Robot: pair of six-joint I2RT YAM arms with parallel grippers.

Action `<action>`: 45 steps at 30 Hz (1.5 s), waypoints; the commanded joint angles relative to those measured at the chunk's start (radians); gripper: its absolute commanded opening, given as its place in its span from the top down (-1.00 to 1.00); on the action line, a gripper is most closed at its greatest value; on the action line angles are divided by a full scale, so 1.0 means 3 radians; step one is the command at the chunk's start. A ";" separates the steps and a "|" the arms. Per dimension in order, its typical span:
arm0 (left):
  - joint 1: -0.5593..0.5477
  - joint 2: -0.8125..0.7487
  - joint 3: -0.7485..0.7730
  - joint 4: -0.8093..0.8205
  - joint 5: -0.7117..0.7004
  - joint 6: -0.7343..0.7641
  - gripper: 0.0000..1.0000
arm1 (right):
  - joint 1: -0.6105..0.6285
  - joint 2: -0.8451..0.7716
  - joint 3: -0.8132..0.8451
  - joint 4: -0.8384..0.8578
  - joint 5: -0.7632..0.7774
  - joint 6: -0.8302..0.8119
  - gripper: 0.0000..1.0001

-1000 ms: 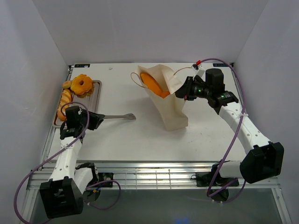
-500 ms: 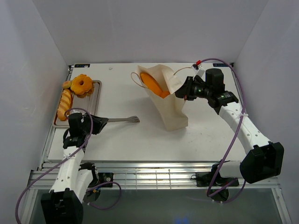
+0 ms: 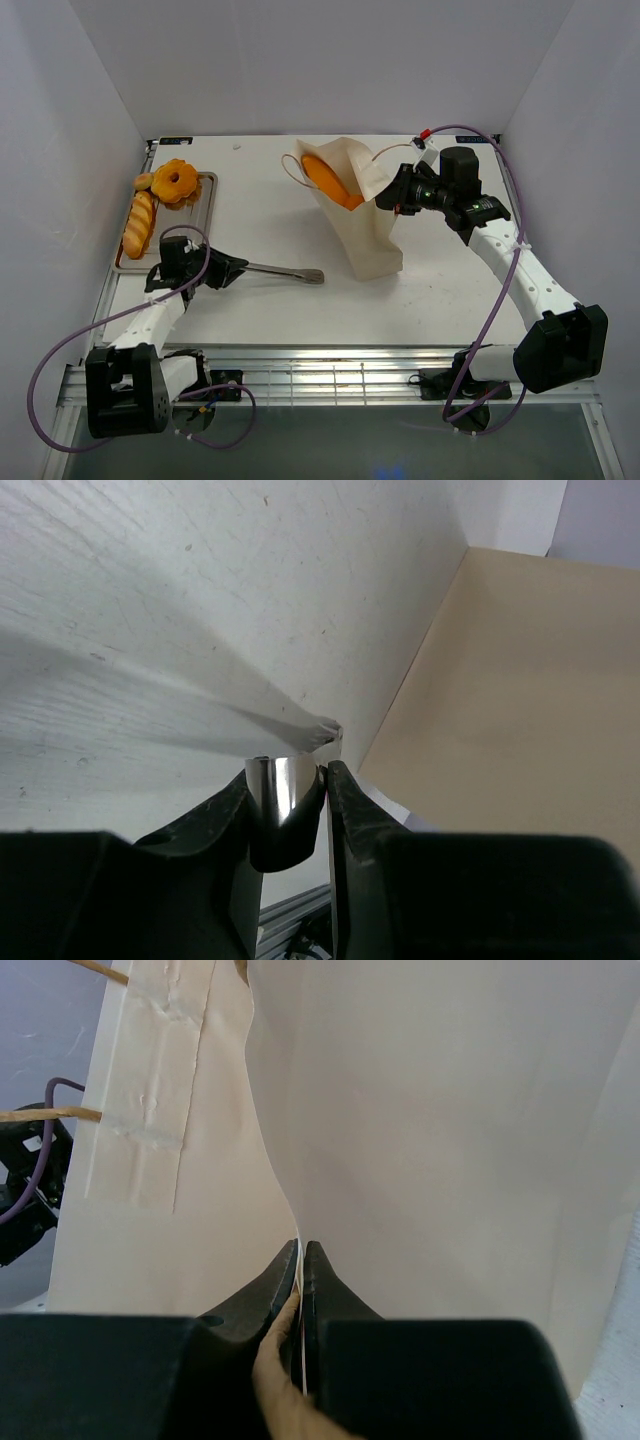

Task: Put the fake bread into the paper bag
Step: Place the clamp at the center of the board.

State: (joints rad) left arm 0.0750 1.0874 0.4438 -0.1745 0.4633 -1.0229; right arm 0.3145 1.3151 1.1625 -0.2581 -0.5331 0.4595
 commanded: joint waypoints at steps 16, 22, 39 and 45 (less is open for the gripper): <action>-0.0035 -0.0188 -0.0268 -0.0512 -0.0460 0.0439 -0.11 | -0.0005 -0.0038 -0.0015 -0.0045 0.0059 -0.0074 0.84; -0.0035 -0.0275 -0.0002 -0.0804 -0.0496 0.0674 -0.47 | -0.0010 -0.0032 -0.0035 -0.0029 0.0023 -0.0074 0.85; -0.0873 -0.0285 0.0950 -0.1729 -0.0869 0.0706 -0.31 | -0.0005 -0.0083 -0.0040 -0.0024 0.0033 -0.0049 0.85; -0.1195 -0.0699 0.0719 -0.2005 -0.0951 0.0281 -0.18 | -0.0010 -0.0114 -0.0061 -0.0029 0.0039 -0.0064 0.85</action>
State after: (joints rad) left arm -0.2527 0.9577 0.6838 -0.6998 0.2176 -0.8593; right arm 0.3145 1.3056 1.1622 -0.2588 -0.5259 0.4595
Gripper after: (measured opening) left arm 0.594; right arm 0.082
